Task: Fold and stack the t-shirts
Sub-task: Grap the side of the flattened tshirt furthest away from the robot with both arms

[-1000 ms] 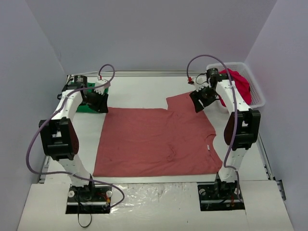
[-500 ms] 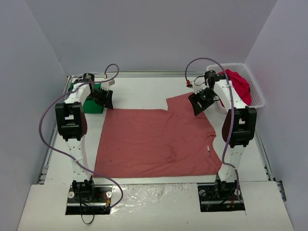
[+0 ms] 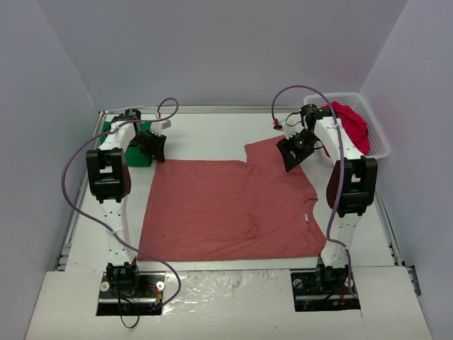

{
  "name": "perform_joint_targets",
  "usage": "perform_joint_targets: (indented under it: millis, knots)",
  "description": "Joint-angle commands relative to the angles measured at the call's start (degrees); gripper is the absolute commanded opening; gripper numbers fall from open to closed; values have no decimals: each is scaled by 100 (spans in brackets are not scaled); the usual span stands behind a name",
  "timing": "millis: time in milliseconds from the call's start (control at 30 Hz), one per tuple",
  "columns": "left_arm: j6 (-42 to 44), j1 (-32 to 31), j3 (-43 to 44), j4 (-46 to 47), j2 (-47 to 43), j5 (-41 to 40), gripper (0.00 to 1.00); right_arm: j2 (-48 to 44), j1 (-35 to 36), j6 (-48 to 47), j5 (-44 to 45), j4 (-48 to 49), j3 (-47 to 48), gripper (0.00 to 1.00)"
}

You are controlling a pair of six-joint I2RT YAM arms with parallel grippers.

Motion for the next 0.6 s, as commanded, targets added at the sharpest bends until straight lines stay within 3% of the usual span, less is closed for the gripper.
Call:
perform_joint_targets:
  millis: [0, 67, 233, 400, 567]
  knots:
    - [462, 60, 208, -612, -101, -29, 31, 38, -38, -69, -58, -323, 26, 56]
    - [646, 69, 200, -736, -93, -64, 27, 56, -38, -69, -40, -332, 26, 56]
    - [814, 86, 200, -982, -5, 84, 3, 117, -38, -51, 12, -323, 79, 56]
    - [674, 87, 59, -807, -31, 138, 2, 319, -135, 80, -207, -349, 552, 56]
    - [349, 95, -318, -290, -364, 129, 2, 898, -249, 414, -130, -315, 1937, 60]
